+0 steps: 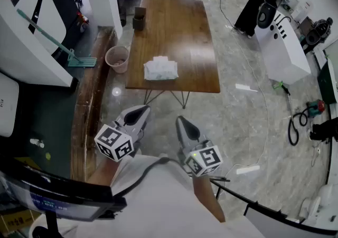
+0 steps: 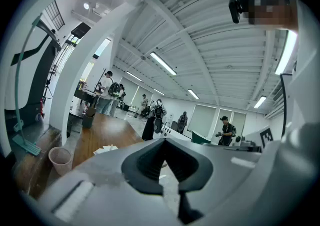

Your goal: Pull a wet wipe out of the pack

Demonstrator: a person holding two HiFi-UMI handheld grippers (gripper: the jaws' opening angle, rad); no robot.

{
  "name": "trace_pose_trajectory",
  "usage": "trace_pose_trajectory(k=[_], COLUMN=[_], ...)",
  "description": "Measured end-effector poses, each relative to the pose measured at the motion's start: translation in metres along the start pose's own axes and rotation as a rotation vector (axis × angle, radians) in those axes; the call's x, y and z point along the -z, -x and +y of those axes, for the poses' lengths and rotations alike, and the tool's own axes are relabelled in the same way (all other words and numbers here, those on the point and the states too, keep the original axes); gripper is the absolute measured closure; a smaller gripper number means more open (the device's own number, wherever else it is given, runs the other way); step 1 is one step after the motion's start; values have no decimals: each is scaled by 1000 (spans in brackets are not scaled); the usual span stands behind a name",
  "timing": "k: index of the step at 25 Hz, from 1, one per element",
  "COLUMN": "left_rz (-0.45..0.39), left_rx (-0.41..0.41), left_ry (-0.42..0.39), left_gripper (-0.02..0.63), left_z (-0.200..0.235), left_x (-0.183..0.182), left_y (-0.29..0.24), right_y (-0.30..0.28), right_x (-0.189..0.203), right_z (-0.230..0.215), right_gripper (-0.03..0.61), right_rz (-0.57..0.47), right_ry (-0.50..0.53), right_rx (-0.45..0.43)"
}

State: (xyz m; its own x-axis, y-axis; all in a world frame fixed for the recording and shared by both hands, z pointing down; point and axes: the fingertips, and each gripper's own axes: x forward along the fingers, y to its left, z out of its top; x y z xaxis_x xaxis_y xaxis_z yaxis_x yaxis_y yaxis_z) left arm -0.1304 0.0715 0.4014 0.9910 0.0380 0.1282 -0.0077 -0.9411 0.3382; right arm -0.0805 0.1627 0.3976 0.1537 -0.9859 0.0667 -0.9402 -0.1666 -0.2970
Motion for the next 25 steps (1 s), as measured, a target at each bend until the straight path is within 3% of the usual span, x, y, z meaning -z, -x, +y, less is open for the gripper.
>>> trace_pose_trajectory(k=[16,25], left_rz=[53,38], left_rx=[-48,-69], left_ry=[-16,-24], left_gripper=[609,609], left_z=[-19,-35], left_x=[18,22], left_y=[-8,-12], right_y=[24,39], right_x=[6,7], right_z=[-19,-31], right_gripper=[571,569], right_rz=[7,4], right_ry=[-35,-55], right_rx=[-47,-84])
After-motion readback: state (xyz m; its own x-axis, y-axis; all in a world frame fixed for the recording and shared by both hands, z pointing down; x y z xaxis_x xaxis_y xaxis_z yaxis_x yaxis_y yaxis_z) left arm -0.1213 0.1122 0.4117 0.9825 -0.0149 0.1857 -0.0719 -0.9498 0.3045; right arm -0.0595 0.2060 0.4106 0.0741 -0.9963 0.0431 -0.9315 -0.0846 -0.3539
